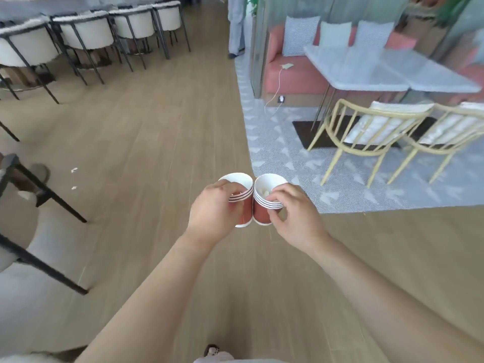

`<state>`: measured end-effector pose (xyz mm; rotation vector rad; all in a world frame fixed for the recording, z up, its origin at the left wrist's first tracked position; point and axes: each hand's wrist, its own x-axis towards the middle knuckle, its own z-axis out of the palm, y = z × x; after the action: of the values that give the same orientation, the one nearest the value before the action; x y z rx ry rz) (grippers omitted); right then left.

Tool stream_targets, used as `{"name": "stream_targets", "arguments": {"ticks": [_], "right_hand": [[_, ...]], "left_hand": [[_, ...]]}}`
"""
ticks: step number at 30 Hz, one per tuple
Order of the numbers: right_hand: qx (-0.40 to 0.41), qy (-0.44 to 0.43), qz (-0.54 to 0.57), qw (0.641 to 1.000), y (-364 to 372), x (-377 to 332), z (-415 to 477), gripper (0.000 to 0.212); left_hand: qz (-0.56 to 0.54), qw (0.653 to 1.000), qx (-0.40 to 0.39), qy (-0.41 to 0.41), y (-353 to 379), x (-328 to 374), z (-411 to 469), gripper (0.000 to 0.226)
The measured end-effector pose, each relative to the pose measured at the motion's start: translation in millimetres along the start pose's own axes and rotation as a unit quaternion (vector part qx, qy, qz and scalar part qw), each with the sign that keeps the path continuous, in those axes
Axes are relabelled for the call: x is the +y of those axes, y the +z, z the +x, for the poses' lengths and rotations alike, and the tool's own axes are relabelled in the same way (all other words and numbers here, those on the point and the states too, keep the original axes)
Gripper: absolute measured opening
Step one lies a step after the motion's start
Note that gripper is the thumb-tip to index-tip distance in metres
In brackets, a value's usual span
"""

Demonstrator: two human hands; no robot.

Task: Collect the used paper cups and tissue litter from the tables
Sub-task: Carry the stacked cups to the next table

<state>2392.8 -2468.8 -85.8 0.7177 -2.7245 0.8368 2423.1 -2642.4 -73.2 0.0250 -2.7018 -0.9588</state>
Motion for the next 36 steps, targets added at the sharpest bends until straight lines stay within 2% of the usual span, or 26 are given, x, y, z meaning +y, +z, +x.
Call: {"name": "stream_targets", "arguments": {"ticks": [6, 11, 16, 21, 28, 36], "right_hand": [[0.045, 0.053, -0.032, 0.997, -7, 8, 19, 0.021], [0.036, 0.054, -0.037, 0.997, 17, -7, 42, 0.02], [-0.008, 0.002, -0.003, 1.0, 79, -50, 85, 0.018], [-0.085, -0.082, 0.057, 0.991, 156, -118, 135, 0.018], [-0.172, -0.219, 0.124, 0.952, 257, -217, 220, 0.018], [-0.226, -0.304, 0.186, 0.906, 377, -290, 348, 0.018]], "left_hand": [[-0.038, 0.996, -0.053, 0.055, 8, -8, 47, 0.021], [-0.052, 0.996, -0.058, 0.047, -7, -39, 59, 0.021], [-0.032, 0.999, -0.021, -0.034, -49, -107, 52, 0.018], [0.015, 0.988, 0.044, -0.144, -109, -185, 33, 0.018], [0.091, 0.945, 0.134, -0.284, -188, -287, 26, 0.02], [0.144, 0.901, 0.184, -0.366, -251, -411, 88, 0.019]]}}
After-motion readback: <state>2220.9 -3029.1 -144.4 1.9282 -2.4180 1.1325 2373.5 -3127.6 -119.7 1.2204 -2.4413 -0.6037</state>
